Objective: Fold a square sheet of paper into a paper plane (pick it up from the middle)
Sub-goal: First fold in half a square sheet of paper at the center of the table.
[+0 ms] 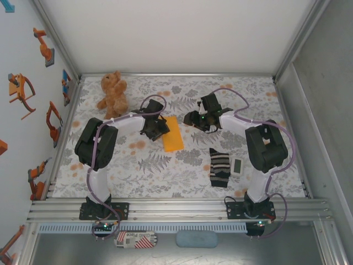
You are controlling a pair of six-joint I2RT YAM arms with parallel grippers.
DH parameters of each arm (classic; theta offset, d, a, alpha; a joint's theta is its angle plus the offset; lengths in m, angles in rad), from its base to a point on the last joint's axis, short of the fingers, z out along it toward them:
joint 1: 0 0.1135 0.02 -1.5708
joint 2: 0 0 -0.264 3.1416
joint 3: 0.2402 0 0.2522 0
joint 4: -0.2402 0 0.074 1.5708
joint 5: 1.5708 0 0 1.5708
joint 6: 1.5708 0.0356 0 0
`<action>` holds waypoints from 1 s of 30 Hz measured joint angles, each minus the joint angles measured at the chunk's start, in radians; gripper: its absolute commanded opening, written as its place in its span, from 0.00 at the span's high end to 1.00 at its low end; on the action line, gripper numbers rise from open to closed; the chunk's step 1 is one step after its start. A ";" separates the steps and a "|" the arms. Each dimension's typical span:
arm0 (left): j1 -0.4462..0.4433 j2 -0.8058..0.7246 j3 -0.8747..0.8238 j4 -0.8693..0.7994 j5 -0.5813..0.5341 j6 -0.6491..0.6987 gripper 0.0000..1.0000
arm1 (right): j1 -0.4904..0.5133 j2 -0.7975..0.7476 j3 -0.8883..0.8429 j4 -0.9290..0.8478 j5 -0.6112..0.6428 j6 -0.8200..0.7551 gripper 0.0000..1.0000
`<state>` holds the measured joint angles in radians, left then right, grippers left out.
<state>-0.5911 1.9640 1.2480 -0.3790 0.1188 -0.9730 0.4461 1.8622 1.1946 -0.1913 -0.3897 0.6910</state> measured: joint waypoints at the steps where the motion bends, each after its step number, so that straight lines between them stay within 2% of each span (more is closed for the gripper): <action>1: -0.003 0.005 0.009 -0.010 -0.005 -0.002 0.53 | 0.000 0.000 0.000 -0.003 0.003 -0.005 0.41; 15: -0.031 0.073 0.122 -0.149 -0.071 -0.059 0.53 | -0.041 0.000 -0.023 -0.002 -0.021 -0.060 0.42; 23: -0.031 0.085 0.139 -0.170 -0.072 -0.072 0.53 | -0.047 0.000 -0.029 0.008 -0.093 -0.072 0.49; 30: -0.033 0.088 0.142 -0.170 -0.071 -0.047 0.51 | -0.047 0.023 -0.029 0.023 -0.124 -0.079 0.50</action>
<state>-0.6243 2.0518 1.3895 -0.5491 0.0483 -1.0203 0.3996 1.8854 1.1656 -0.1680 -0.5133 0.6117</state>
